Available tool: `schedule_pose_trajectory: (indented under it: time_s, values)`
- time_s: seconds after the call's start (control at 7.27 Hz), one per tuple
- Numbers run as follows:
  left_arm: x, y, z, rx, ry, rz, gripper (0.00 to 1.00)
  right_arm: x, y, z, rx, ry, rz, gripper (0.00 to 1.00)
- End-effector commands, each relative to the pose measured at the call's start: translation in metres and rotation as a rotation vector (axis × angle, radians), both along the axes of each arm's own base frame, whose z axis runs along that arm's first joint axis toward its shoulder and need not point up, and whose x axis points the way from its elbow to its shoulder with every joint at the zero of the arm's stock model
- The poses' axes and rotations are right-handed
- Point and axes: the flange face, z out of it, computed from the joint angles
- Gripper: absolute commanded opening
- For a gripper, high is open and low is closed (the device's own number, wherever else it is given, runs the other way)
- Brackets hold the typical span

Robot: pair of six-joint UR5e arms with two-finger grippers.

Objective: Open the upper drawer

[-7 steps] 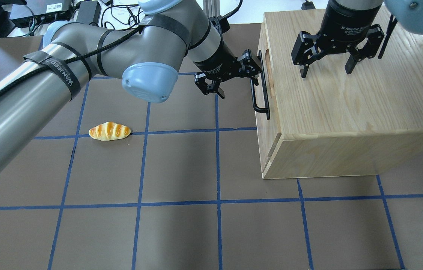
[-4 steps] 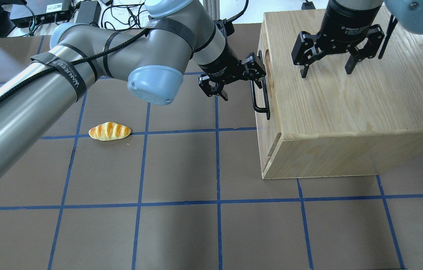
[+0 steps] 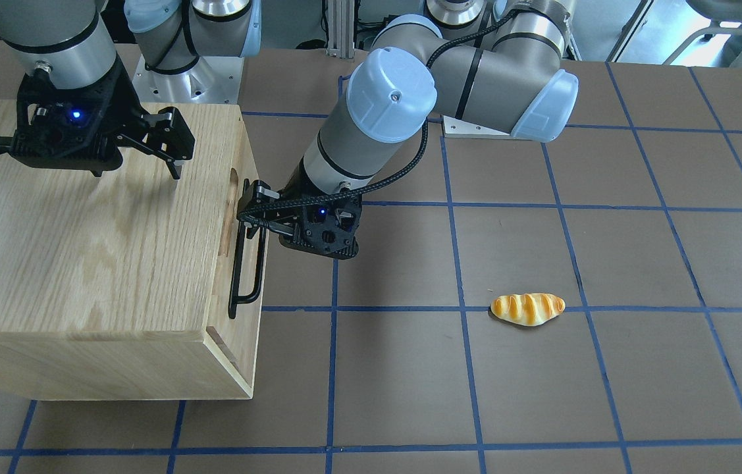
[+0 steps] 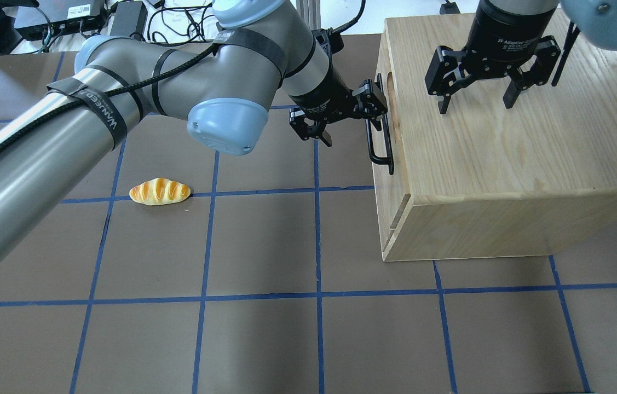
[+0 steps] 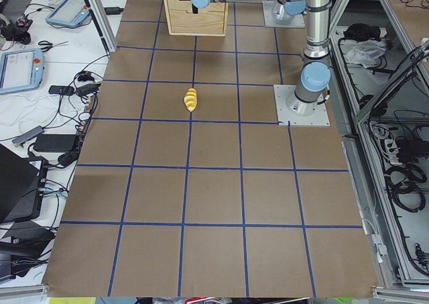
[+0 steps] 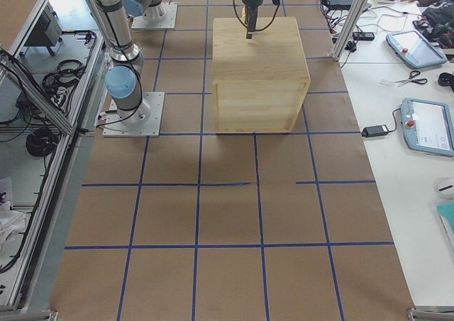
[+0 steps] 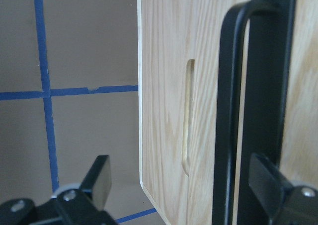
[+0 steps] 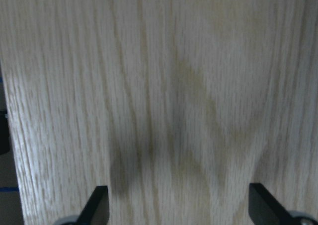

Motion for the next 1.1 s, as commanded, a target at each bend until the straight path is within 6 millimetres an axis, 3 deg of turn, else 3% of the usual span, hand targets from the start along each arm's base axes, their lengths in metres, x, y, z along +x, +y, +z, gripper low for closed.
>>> schedule_pose_trajectory:
  time_s: [0.0,0.28,0.83,0.96]
  values:
    - [0.002,-0.001,-0.003,-0.003,-0.008,-0.010,1.00,0.000,0.000,0.000,0.000,0.000,0.000,1.00]
    - [0.004,-0.002,-0.002,-0.013,-0.019,-0.014,1.00,0.000,0.000,0.000,0.000,0.000,0.002,1.00]
    - [0.034,-0.014,0.013,-0.077,-0.049,-0.031,1.00,0.000,0.000,0.000,0.000,0.000,0.002,1.00]
    - [0.052,-0.023,0.013,-0.072,-0.051,-0.004,1.00,0.000,0.000,-0.001,0.001,0.000,-0.001,1.00]
